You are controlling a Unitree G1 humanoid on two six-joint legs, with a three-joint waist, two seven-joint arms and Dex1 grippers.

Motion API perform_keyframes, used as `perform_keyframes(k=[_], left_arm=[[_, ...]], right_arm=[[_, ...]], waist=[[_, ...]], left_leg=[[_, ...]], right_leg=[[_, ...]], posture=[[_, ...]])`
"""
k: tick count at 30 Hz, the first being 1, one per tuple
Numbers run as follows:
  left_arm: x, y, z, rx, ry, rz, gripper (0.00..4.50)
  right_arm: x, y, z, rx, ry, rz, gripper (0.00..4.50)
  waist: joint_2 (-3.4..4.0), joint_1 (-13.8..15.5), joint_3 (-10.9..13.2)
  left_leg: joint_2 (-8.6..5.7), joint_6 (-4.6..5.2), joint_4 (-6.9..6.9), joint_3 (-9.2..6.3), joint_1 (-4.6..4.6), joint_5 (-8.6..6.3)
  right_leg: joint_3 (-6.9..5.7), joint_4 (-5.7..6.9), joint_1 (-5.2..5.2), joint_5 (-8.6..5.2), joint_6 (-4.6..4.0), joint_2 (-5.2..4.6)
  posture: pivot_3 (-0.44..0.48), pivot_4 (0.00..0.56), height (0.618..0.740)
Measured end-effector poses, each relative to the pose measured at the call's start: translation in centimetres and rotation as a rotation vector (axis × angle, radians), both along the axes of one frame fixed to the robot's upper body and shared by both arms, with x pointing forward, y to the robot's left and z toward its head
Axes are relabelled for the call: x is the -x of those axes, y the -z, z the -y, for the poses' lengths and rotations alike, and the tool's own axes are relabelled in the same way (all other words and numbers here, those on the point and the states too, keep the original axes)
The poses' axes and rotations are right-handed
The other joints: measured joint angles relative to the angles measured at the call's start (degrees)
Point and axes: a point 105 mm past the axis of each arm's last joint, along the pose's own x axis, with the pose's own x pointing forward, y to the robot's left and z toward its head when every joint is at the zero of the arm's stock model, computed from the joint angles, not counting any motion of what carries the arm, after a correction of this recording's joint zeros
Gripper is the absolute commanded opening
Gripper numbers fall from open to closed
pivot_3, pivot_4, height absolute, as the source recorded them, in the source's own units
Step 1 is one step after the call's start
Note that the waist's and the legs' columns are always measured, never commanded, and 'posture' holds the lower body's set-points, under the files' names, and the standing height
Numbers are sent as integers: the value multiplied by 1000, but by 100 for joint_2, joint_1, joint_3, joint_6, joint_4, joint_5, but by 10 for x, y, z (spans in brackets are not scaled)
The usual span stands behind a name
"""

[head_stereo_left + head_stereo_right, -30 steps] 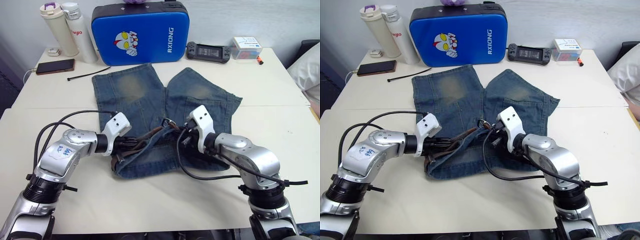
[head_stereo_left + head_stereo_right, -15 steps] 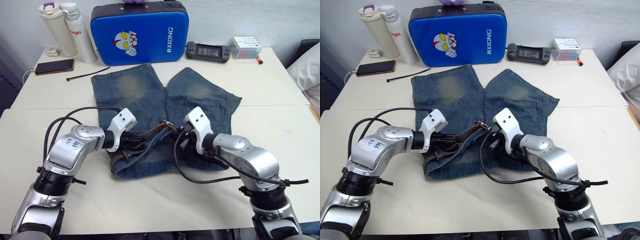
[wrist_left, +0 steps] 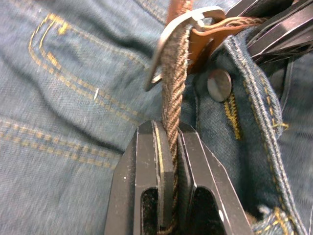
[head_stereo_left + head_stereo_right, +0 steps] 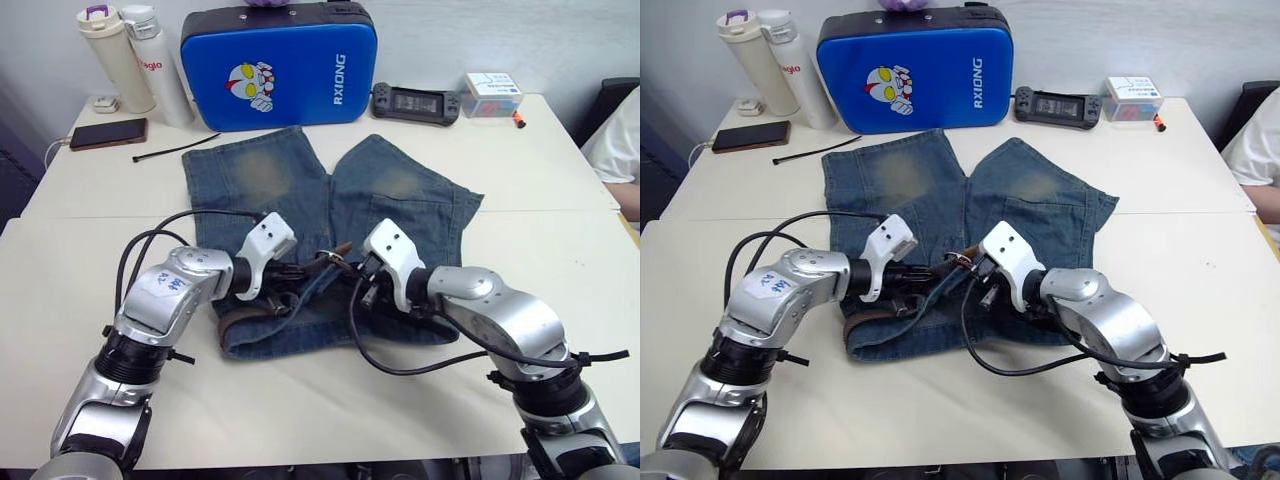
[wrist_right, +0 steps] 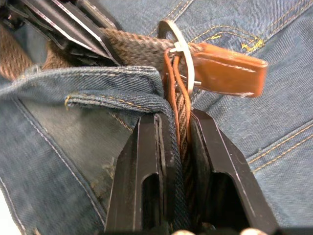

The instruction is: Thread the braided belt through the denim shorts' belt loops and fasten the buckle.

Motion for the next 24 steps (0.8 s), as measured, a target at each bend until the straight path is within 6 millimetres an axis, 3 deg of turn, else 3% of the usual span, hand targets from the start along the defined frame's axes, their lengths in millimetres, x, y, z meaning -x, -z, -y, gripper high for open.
perform_keyframes(k=[7,8,11,12,14,20,24], left_arm=[[0,-1,16,6,34,0,0],[0,0,17,7,37,0,0],[0,0,16,1,34,4,0],[0,0,17,0,38,3,0],[1,1,18,-2,45,1,0],[1,2,19,-9,48,1,0],[3,2,20,-24,69,19,0]], right_arm=[[3,0,8,70,-56,27,163],[3,0,8,70,-62,24,1190],[10,-1,6,63,-118,-1,2277],[13,-6,8,69,-142,12,2909],[15,-16,11,76,-172,46,3663],[23,-51,28,96,-291,119,3663],[6,-73,35,152,-288,263,3663]], waist=[[0,0,0],[0,0,0],[0,5,0],[0,9,0],[0,6,0],[0,6,0],[0,2,0]], left_leg=[[2,1,2,1,-1,1],[1,1,2,2,-1,1],[0,2,4,1,-2,1],[0,2,7,-1,-4,1],[0,2,9,-1,-4,1],[2,2,10,-4,-3,1],[2,2,10,-2,-3,1]], right_leg=[[-1,-1,0,0,0,0],[-1,-1,0,0,0,-1],[-1,-1,1,0,0,-2],[-1,-1,1,0,0,-2],[-1,-3,3,0,0,-2],[-1,-8,7,0,0,-4],[-1,-10,8,0,0,-4]], posture=[[0,150,725],[0,150,725],[0,150,725],[0,150,725],[0,150,725],[0,150,725],[0,150,725]])
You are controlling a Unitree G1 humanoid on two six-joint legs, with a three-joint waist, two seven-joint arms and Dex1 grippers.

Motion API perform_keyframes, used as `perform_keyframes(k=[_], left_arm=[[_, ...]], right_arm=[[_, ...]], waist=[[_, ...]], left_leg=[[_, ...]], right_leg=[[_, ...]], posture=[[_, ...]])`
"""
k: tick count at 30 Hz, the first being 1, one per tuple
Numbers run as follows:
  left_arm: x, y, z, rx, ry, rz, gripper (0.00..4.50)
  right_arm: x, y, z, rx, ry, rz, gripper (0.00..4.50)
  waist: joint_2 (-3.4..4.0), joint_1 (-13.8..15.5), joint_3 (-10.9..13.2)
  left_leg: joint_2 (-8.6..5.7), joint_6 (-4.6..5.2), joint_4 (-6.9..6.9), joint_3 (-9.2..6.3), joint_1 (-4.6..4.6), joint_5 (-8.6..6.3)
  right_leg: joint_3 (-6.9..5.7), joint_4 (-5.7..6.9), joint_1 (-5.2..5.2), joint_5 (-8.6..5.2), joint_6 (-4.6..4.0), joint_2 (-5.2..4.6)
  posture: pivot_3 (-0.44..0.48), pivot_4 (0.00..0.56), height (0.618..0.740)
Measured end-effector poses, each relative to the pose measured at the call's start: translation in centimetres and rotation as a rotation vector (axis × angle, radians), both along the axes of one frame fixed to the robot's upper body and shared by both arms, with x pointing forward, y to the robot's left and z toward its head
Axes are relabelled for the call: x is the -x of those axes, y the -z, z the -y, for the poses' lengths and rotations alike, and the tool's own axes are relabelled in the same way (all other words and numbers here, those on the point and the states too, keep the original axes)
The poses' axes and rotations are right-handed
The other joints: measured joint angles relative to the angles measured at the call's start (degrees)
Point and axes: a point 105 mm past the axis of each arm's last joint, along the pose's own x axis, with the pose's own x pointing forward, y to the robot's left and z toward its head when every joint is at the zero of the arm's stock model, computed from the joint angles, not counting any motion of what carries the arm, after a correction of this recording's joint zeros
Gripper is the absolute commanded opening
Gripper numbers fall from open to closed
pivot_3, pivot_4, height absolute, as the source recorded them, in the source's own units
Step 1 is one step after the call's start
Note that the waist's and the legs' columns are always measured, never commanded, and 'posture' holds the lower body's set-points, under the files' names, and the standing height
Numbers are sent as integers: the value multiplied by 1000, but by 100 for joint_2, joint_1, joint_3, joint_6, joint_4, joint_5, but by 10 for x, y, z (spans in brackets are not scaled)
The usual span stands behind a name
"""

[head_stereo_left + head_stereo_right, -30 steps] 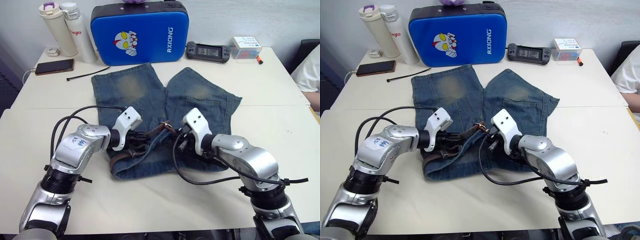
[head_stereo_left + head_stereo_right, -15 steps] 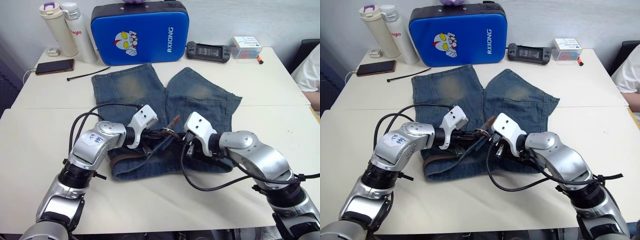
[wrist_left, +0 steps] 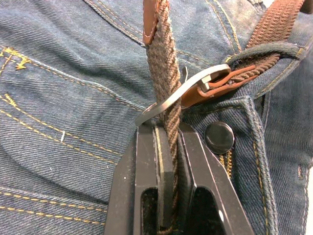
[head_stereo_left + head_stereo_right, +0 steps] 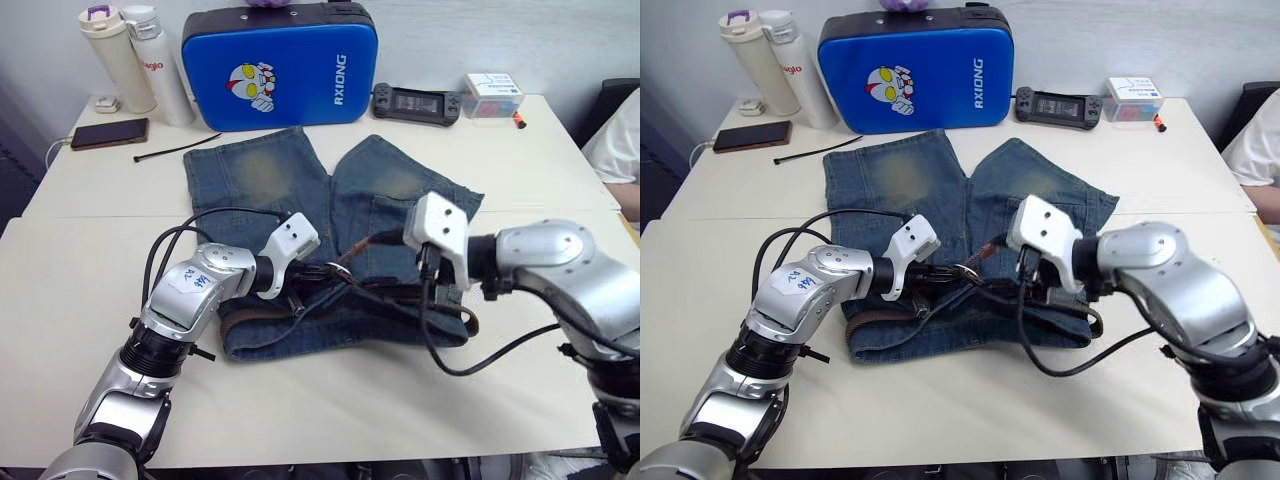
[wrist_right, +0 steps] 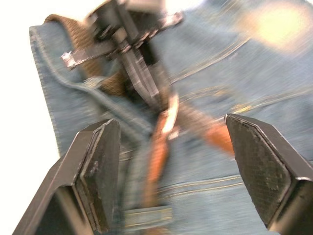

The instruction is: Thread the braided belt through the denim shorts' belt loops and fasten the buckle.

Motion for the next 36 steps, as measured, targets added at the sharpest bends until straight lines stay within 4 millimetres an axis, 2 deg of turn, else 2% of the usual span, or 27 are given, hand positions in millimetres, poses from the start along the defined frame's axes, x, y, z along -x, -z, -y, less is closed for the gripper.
perform_keyframes(k=[2,5,9,12,15,21,22,23,25,29,30,31,36], left_arm=[[1,-1,0,-5,21,16,0],[3,-3,1,-8,55,41,0],[6,-4,2,-19,101,62,0],[6,-5,2,-19,110,70,0],[6,-5,2,-20,113,75,0],[5,-6,1,-19,111,79,0],[4,-7,-1,-16,103,76,880],[4,-8,-2,-6,99,69,1130],[7,-13,-3,41,107,31,1986],[9,-28,-18,112,103,-16,3876],[9,-32,-23,120,96,-20,4184],[9,-36,-26,129,90,-19,4421],[12,-51,-46,167,70,-38,4421]], right_arm=[[-11,-1,2,72,-3,82,3663],[-22,16,-1,191,-47,122,3663],[-28,34,-8,275,-102,147,3663],[-31,37,-10,290,-117,168,3663],[-31,38,-13,293,-131,174,2918],[-30,40,-12,311,-144,166,188],[-29,41,-12,312,-150,164,0],[-28,41,-12,312,-150,163,0],[-28,42,-10,317,-153,161,0],[-27,43,-2,338,-169,180,0],[-28,41,1,344,-168,192,0],[-29,39,5,347,-164,203,0],[-32,25,34,379,-131,265,0]], waist=[[0,-4,0],[0,3,0],[0,7,0],[0,6,0],[0,4,0],[0,4,0],[0,2,0],[0,2,0],[0,2,0],[0,-1,0],[0,0,0],[0,5,0],[0,8,0]], left_leg=[[0,0,0,1,0,0],[0,0,1,1,-1,0],[0,0,6,-2,-5,0],[0,0,15,-5,-10,0],[2,0,24,-11,-16,0],[2,1,39,-24,-28,0],[2,1,39,-24,-28,0],[2,1,40,-24,-29,0],[2,1,44,-27,-32,0],[3,1,47,-30,-33,0],[2,1,47,-30,-33,0],[1,1,48,-32,-34,0],[1,1,56,-43,-43,0]], right_leg=[[0,-2,0,0,0,1],[-3,-1,0,0,0,3],[-7,-1,0,0,0,3],[-10,-1,0,0,0,3],[-13,1,0,0,0,3],[-22,1,0,0,0,3],[-22,1,0,0,0,3],[-22,2,0,0,0,3],[-24,3,-1,0,0,3],[-26,3,-1,0,0,2],[-27,3,-1,0,0,2],[-28,3,-1,0,0,2],[-36,3,-1,0,0,2]], posture=[[0,150,725],[0,150,725],[0,150,725],[0,150,725],[0,150,725],[0,150,725],[0,150,725],[0,150,725],[0,150,725],[0,150,725],[0,150,725],[0,150,725],[0,150,725]])
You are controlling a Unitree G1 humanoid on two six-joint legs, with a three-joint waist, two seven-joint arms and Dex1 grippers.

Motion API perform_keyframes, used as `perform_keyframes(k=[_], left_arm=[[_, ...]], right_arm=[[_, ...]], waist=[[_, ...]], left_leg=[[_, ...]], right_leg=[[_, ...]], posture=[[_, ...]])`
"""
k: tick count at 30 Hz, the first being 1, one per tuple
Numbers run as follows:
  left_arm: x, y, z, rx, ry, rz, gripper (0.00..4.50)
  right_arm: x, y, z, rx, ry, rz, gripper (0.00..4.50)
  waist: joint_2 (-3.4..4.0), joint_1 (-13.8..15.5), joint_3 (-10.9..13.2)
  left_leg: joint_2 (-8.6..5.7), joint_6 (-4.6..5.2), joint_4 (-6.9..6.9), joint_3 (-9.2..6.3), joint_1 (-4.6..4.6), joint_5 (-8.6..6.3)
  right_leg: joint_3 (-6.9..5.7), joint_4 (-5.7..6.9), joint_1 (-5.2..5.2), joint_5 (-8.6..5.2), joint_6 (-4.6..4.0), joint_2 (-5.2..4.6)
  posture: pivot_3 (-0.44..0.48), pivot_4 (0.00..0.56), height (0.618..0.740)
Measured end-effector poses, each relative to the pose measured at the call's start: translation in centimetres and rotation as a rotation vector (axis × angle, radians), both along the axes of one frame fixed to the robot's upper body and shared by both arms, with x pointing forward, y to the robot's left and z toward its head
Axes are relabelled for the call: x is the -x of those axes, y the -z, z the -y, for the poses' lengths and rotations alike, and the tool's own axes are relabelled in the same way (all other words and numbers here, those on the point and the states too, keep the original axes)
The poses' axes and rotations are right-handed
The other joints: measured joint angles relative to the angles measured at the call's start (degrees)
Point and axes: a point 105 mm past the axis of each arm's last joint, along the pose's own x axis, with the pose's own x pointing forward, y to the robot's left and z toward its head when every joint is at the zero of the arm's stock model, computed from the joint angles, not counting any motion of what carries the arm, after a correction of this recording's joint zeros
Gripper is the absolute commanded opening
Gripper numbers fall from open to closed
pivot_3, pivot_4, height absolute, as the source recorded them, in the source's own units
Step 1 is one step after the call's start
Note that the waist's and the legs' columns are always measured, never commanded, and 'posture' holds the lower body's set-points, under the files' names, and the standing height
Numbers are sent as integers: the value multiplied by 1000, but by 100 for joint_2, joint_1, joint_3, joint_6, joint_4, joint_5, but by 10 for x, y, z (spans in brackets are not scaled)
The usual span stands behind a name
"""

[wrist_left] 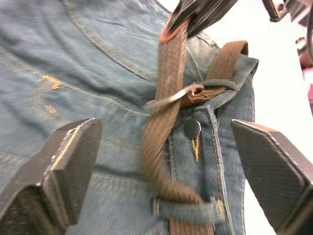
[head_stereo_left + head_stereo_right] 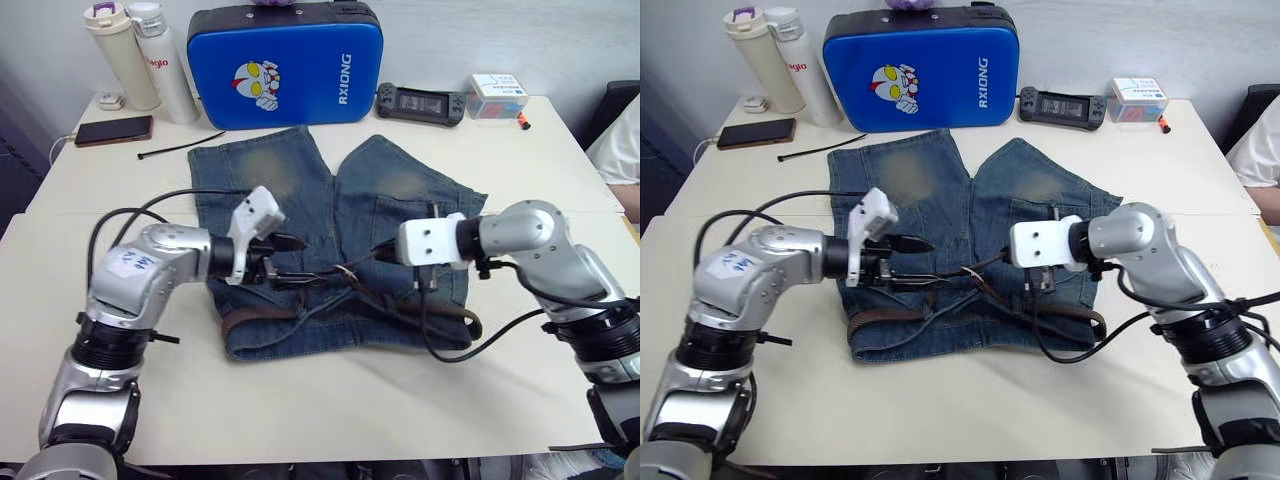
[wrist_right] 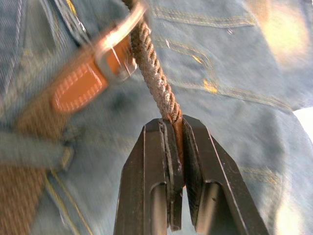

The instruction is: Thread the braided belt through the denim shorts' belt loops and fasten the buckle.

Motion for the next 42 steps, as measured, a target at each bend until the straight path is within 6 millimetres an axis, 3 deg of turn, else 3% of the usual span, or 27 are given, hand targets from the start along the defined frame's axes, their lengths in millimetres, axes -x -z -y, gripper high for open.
perform_keyframes(k=[9,16,24,27,35,39,40,42], left_arm=[[-2,-3,7,28,3,4,4421],[-9,-14,52,89,36,94,4421],[-12,-10,80,71,37,160,4421],[-17,-6,83,61,4,161,3614],[-19,-10,87,99,-23,154,50],[-21,-16,86,141,-39,125,50],[-21,-18,86,163,-45,110,0],[-21,-26,86,240,-55,61,0]], right_arm=[[-10,-19,48,38,95,69,0],[-8,-36,28,-25,63,79,0],[-12,-43,12,-116,88,61,0],[-11,-43,7,-140,91,52,0],[-9,-49,5,-180,108,43,0],[-7,-49,7,-230,139,14,0],[-6,-48,8,-254,151,-6,897],[0,-41,9,-283,166,-85,1705]], waist=[[0,2,0],[0,7,0],[0,2,0],[0,10,0],[0,2,0],[0,19,0],[0,21,0],[0,28,0]], left_leg=[[-1,0,8,-2,-8,0],[1,0,12,-8,-13,0],[1,0,12,-9,-13,0],[-1,1,13,-9,-14,0],[-1,1,13,-11,-15,1],[-2,1,14,-15,-18,1],[-3,1,14,-15,-18,1],[-3,2,16,-23,-20,1]], right_leg=[[-3,0,0,0,0,-1],[-8,2,0,0,0,0],[-9,2,-1,0,0,1],[-10,2,-1,0,1,0],[-12,2,-1,0,1,1],[-16,3,-1,1,1,-1],[-16,3,-1,1,1,-2],[-20,5,-1,1,1,-3]], posture=[[0,150,725],[0,150,725],[0,150,725],[0,150,725],[0,150,725],[0,150,725],[0,150,725],[0,150,725]])
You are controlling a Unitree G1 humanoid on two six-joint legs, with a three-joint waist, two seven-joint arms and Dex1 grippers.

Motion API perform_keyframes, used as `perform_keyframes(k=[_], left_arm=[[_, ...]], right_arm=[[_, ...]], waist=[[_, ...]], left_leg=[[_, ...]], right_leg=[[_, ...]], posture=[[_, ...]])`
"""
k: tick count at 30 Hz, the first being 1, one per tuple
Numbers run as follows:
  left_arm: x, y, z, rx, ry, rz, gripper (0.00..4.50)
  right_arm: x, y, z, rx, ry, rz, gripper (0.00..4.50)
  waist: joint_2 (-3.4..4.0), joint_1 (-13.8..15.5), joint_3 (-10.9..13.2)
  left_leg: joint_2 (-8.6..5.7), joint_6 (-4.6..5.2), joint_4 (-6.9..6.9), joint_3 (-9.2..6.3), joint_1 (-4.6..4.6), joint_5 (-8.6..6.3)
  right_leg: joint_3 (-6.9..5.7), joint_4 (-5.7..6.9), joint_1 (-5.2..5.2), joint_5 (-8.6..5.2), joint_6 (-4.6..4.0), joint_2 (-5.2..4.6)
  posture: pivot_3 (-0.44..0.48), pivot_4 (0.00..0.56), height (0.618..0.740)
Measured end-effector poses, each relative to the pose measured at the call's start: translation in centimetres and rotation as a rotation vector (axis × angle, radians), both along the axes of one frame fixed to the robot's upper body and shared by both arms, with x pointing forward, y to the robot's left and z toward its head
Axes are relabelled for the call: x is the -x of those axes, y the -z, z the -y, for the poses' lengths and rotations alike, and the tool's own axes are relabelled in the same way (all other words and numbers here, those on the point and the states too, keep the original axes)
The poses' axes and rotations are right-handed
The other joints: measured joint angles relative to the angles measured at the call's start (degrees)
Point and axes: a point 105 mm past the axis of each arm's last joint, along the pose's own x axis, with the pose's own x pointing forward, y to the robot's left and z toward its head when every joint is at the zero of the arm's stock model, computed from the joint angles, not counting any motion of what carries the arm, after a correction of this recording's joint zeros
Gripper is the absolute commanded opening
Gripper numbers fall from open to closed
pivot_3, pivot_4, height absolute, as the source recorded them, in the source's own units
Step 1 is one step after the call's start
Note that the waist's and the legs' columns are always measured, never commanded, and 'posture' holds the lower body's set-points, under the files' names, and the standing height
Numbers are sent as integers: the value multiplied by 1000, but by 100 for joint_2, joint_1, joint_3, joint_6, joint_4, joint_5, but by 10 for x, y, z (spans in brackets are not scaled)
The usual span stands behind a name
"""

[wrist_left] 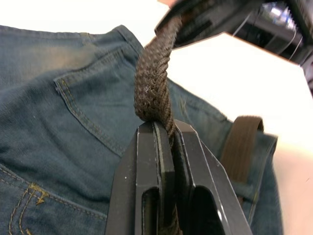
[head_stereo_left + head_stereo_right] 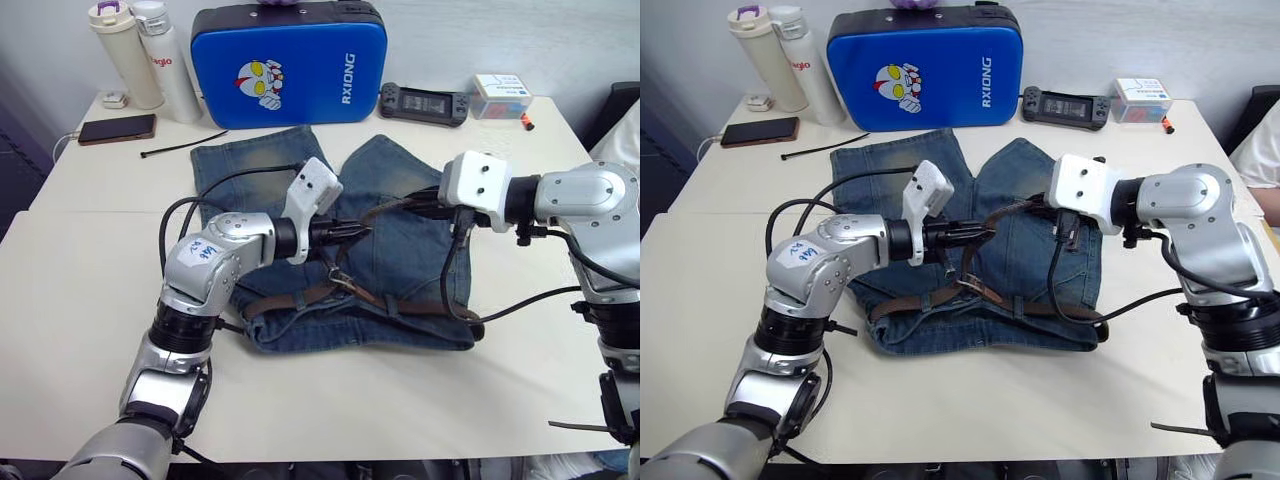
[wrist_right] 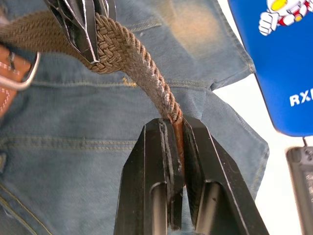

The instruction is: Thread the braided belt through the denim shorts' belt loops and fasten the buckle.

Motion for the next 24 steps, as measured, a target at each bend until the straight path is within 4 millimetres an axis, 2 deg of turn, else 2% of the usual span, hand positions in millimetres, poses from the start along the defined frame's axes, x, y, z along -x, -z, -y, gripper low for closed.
perform_keyframes(k=[3,6,9,12,14,16,17,18,19,24], left_arm=[[3,-9,-2,100,5,-103,0],[2,-7,-13,134,-34,-196,0],[1,-3,-18,185,-67,-288,0],[5,-1,-22,253,-71,-385,0],[10,1,-20,281,-49,-433,0],[11,1,-26,328,-68,-467,0],[11,-1,-30,354,-83,-470,0],[10,-2,-32,368,-91,-468,0],[10,-3,-34,385,-97,-468,0],[12,-4,-37,438,-130,-467,0]], right_arm=[[21,20,-1,-45,-14,-177,3027],[29,24,2,-123,17,-261,4449],[36,33,1,-184,47,-366,4449],[27,35,-17,-413,53,-445,3534],[22,38,-24,-484,65,-498,2569],[20,39,-27,-539,81,-540,1555],[18,40,-28,-560,89,-557,913],[17,42,-28,-570,96,-571,602],[16,44,-29,-581,104,-585,28],[20,56,-50,-602,65,-664,28]], waist=[[0,-1,0],[0,-17,0],[0,-16,0],[-1,-33,-1],[0,-21,-1],[0,-7,-2],[0,-11,-1],[0,-12,-1],[0,-12,-2],[0,-33,-2]], left_leg=[[0,0,0,-5,-3,0],[1,0,1,-4,0,0],[2,0,1,-5,2,0],[2,-1,2,-3,4,1],[2,-1,1,-4,2,1],[-3,-1,1,-6,1,1],[-6,0,1,-5,1,1],[-5,-1,1,-5,1,1],[-5,0,1,-5,2,1],[-3,-1,-1,-2,4,1]], right_leg=[[-2,1,0,0,0,-4],[0,5,0,0,0,-4],[1,6,2,0,0,-6],[3,8,2,0,0,-4],[1,10,-1,0,0,1],[2,10,-1,0,0,-1],[3,9,-1,0,0,-1],[3,9,-1,0,0,-1],[3,10,-1,0,0,-1],[8,10,-2,0,0,3]], posture=[[0,150,725],[0,150,725],[0,150,725],[0,150,725],[0,150,725],[0,150,725],[0,150,725],[0,150,725],[0,150,725],[0,150,725]])
